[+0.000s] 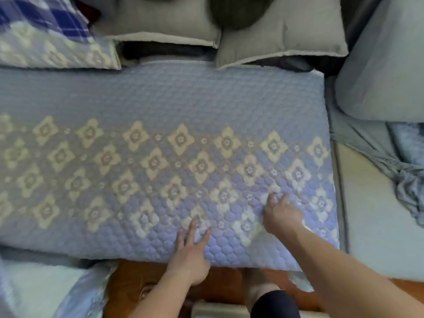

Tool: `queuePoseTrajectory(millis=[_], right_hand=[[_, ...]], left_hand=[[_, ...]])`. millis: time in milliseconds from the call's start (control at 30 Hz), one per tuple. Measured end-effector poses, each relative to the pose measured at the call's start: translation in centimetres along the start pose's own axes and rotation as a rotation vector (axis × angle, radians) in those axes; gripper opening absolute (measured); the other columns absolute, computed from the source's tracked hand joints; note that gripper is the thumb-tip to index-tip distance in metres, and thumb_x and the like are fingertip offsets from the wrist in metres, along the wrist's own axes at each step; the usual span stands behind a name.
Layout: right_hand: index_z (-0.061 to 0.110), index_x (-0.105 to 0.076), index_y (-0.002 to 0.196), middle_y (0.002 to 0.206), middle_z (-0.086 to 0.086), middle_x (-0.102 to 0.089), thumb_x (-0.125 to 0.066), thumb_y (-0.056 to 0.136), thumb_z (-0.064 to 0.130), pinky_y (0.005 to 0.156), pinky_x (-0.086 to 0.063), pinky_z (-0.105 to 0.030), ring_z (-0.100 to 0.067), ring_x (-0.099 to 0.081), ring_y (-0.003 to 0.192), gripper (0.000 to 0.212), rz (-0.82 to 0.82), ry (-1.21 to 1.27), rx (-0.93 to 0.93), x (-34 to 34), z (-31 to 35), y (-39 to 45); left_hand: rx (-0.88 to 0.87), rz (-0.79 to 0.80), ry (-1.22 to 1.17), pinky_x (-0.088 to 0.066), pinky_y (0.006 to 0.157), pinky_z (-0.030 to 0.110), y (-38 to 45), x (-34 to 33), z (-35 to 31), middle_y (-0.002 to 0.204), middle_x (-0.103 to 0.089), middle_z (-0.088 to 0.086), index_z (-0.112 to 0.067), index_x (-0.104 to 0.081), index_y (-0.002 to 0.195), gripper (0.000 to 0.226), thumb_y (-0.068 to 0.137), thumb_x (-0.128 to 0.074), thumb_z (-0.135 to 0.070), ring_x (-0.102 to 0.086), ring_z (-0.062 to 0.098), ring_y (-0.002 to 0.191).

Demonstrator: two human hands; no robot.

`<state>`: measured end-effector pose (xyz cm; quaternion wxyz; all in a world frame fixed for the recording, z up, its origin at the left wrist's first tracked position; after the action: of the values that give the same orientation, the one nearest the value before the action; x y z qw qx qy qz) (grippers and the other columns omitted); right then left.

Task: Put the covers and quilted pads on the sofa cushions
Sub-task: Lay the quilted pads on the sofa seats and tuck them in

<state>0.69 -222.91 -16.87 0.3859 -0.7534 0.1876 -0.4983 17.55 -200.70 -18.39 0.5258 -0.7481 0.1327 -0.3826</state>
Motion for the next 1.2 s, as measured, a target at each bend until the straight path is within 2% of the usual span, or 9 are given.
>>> queuePoseTrajectory(millis=[100, 167, 267, 433, 533, 733, 833, 900, 1200], right_hand=[[0.011, -0.035, 0.147, 0.148, -0.018, -0.041, -0.036, 0.101, 0.019, 0.091, -0.048, -0.037, -0.033, -0.054, 0.122, 0.047, 0.066, 0.055, 0.149, 2.7, 6.6, -5.1], [0.012, -0.036, 0.148, 0.142, -0.016, -0.048, -0.035, 0.104, 0.018, 0.087, -0.05, -0.034, -0.03, -0.056, 0.117, 0.044, 0.09, 0.016, 0.252, 4.0, 12.4, -9.7], [0.013, -0.042, 0.145, 0.14, -0.014, -0.051, -0.037, 0.106, 0.024, 0.091, -0.049, -0.035, -0.029, -0.057, 0.118, 0.041, 0.106, -0.098, 0.376, 5.2, 22.5, -17.3], [0.011, -0.046, 0.144, 0.145, -0.009, -0.048, -0.035, 0.108, 0.028, 0.101, -0.045, -0.032, -0.027, -0.053, 0.125, 0.041, 0.067, -0.229, 0.632, 7.6, 38.7, -29.1], [0.005, -0.056, 0.133, 0.132, -0.017, -0.059, -0.038, 0.105, 0.025, 0.088, -0.052, -0.039, -0.03, -0.063, 0.102, 0.039, 0.071, -0.189, 0.738, 8.4, 46.3, -34.3], [0.011, -0.058, 0.128, 0.098, -0.002, -0.055, -0.041, 0.105, 0.028, 0.071, -0.042, -0.029, -0.02, -0.05, 0.079, 0.034, 0.12, -0.286, 0.894, 8.5, 55.9, -39.0], [-0.007, -0.058, 0.121, 0.096, -0.009, -0.05, -0.039, 0.105, 0.021, 0.072, -0.039, -0.032, -0.022, -0.043, 0.081, 0.038, 0.164, -0.404, 0.906, 8.0, 59.6, -39.6], [0.001, -0.059, 0.104, 0.099, -0.009, -0.052, -0.039, 0.104, 0.018, 0.079, -0.045, -0.037, -0.022, -0.046, 0.085, 0.026, 0.143, -0.464, 0.921, 7.8, 62.4, -39.4], [0.023, -0.046, 0.069, 0.081, -0.002, -0.054, -0.046, 0.101, 0.019, 0.08, -0.048, -0.035, -0.018, -0.053, 0.08, 0.032, 0.271, -0.225, 0.727, 4.8, 71.2, -30.0]], left_hand=[[0.075, 0.009, -0.253, -0.038, 0.113, 0.04, -3.4, 4.7, 5.0, 0.159, -0.036, 0.01, -0.025, -0.047, 0.146, 0.047, 0.102, -0.035, -0.036, -0.038, 0.03, 0.142], [0.076, -0.031, -0.433, -0.043, 0.106, 0.036, -7.7, 6.4, 10.7, 0.146, -0.052, 0.009, -0.017, -0.055, 0.138, 0.043, 0.103, -0.037, -0.034, -0.051, 0.029, 0.131], [0.078, -0.168, -0.563, -0.046, 0.094, 0.032, -16.4, 7.3, 21.8, 0.136, -0.058, 0.001, -0.024, -0.06, 0.13, 0.036, 0.104, -0.038, -0.036, -0.056, 0.024, 0.121], [0.36, -0.387, -0.882, -0.052, 0.077, 0.031, -29.8, 4.2, 40.3, 0.105, -0.07, 0.008, -0.025, -0.058, 0.081, 0.024, 0.102, -0.046, -0.023, -0.065, 0.024, 0.09], [0.547, -0.544, -1.083, -0.047, 0.073, 0.031, -35.1, 0.7, 47.2, 0.098, -0.073, 0.014, -0.016, -0.061, 0.072, 0.032, 0.1, -0.047, -0.018, -0.068, 0.026, 0.092], [0.757, -0.711, -1.484, -0.049, 0.086, 0.035, -39.5, -3.7, 50.9, 0.102, -0.07, 0.007, -0.012, -0.069, 0.098, 0.026, 0.1, -0.046, -0.024, -0.064, 0.026, 0.097], [0.75, -0.736, -1.549, -0.041, 0.069, 0.033, -39.8, -2.9, 50.7, 0.084, -0.064, 0.006, -0.015, -0.061, 0.084, 0.021, 0.097, -0.046, -0.02, -0.062, 0.027, 0.082], [0.729, -0.753, -1.562, -0.035, 0.062, 0.033, -40.1, -1.7, 50.5, 0.07, -0.056, 0.002, -0.019, -0.052, 0.07, 0.026, 0.094, -0.044, -0.019, -0.052, 0.02, 0.065], [0.669, -0.595, -1.449, -0.045, 0.071, 0.021, -32.8, 4.1, 53.5, 0.103, -0.063, -0.014, -0.03, -0.062, 0.097, 0.018, 0.1, -0.045, -0.025, -0.059, 0.003, 0.089]])
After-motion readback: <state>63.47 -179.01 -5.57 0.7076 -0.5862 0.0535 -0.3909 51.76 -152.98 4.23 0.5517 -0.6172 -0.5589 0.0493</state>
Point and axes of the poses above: each hand's wrist, its own y-axis towards the middle knuckle, its own x-axis out of the back of the hand, z = x × y, the point moved 2 cm from there along y, towards the middle knuckle
